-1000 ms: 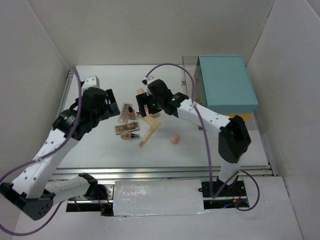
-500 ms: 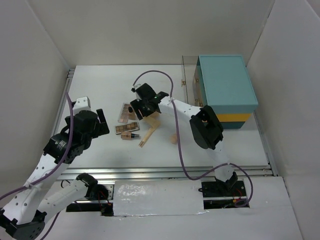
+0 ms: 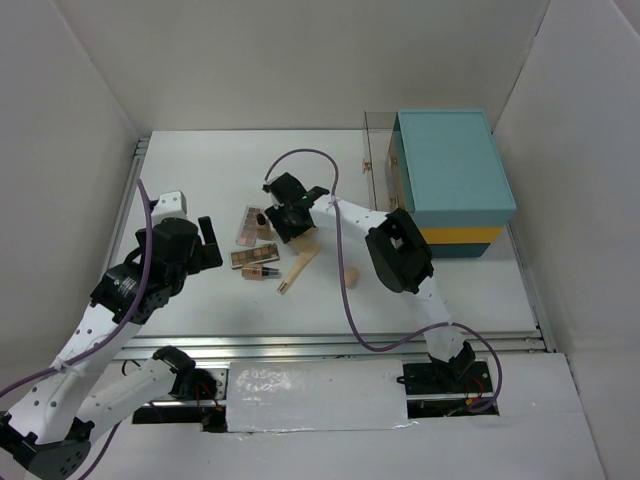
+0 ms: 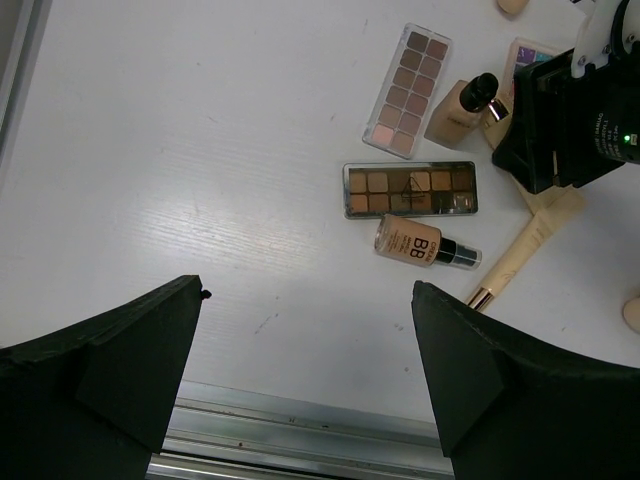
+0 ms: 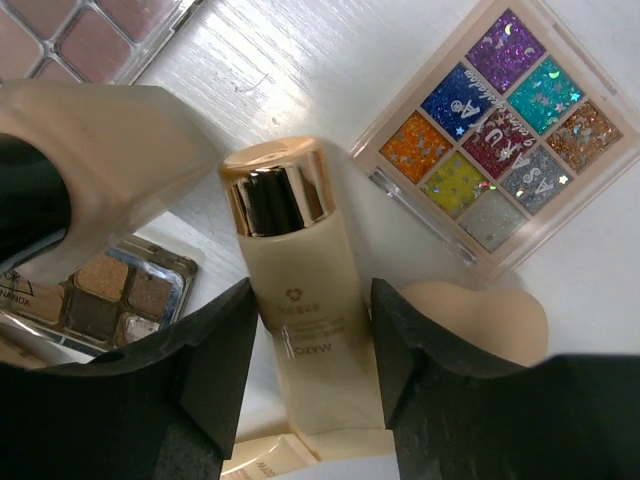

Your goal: Organize the makeup

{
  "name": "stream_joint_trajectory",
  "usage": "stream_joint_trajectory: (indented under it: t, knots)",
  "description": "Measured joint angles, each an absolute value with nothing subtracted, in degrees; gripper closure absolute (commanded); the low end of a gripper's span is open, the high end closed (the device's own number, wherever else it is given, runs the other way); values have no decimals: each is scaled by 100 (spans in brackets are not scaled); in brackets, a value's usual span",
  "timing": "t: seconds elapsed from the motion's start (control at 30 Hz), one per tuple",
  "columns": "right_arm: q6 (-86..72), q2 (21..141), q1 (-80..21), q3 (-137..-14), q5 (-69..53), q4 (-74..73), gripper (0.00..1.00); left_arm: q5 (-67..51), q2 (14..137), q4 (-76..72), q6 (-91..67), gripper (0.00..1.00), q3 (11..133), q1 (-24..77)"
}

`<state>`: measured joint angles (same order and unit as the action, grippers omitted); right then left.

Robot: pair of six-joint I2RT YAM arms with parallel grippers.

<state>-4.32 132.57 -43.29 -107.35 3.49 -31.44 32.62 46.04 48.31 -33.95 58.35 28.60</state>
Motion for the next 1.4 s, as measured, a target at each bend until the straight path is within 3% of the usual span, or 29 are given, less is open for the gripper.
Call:
stream_joint_trajectory:
  t: [0.17, 0.47, 0.73, 0.9, 1.4]
  knots:
    - [-436, 13231, -4307, -10689, 353, -3100, 70, 3242, 4604, 4829, -3319, 1, 5835, 2858]
    - [-508, 12619, -4294, -9859, 532, -2875, 82, 3186, 4602, 4794, -3315, 1, 5835, 2858]
    - [-600, 11574, -4283, -9802, 768, -2832, 83, 3183, 4525, 4794, -3315, 1, 5830, 2860]
    - [-676, 11008, -4152, -10374, 976, -3089, 83, 3183, 4521, 4794, -3315, 1, 5819, 2860]
    - [-1105, 9786, -2296, -11045, 1577, -3660, 80, 3131, 4724, 4788, -3297, 1, 5806, 2860]
